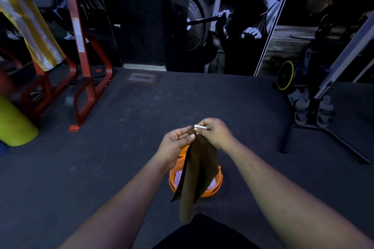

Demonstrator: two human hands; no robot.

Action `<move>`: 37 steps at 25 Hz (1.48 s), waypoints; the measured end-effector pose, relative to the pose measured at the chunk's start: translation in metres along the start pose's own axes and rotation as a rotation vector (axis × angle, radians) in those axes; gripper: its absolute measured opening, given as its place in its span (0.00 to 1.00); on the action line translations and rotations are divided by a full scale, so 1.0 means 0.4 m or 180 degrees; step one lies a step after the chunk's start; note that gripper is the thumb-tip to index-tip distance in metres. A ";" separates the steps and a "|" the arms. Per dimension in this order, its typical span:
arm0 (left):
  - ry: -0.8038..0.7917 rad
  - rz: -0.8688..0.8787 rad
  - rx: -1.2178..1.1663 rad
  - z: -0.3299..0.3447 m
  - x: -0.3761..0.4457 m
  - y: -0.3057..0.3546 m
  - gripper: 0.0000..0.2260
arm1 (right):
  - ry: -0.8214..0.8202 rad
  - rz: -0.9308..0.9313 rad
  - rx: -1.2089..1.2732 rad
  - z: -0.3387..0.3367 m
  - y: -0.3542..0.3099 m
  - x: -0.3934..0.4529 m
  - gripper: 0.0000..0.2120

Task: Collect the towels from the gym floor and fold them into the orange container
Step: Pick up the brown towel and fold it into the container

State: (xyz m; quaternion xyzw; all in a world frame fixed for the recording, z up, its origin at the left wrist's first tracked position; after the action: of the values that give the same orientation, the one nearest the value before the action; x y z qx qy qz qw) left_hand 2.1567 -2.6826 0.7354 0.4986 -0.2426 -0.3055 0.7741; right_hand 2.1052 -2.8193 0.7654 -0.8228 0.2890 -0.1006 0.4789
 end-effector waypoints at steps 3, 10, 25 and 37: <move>0.0180 0.0119 0.0333 -0.024 0.008 0.020 0.10 | -0.0053 -0.0093 0.0097 0.000 -0.008 -0.005 0.09; 0.0788 0.0484 0.1141 -0.152 0.053 0.107 0.06 | -0.0488 -0.0406 -0.2429 0.013 0.084 -0.055 0.20; 0.0263 0.0527 0.2455 -0.127 0.109 0.164 0.11 | 0.0855 -0.0327 -0.0806 -0.237 0.029 -0.063 0.06; -0.0623 -0.0093 0.1350 0.016 0.117 0.240 0.11 | -0.0298 0.0106 0.2536 -0.171 -0.009 -0.107 0.28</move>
State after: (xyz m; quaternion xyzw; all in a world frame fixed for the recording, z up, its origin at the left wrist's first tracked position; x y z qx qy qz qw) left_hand 2.2070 -2.6897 0.8297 0.6216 -0.3680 -0.3058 0.6202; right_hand 2.0418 -2.8433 0.8089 -0.5715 0.2186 -0.1595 0.7747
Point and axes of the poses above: each hand's wrist, its own x-axis towards the middle knuckle, its own z-axis out of the palm, y = z × x, the point moved 10 cm from there along x, towards the middle knuckle, and after that the axes turned 11 degrees about z, right-handed, at the moved point
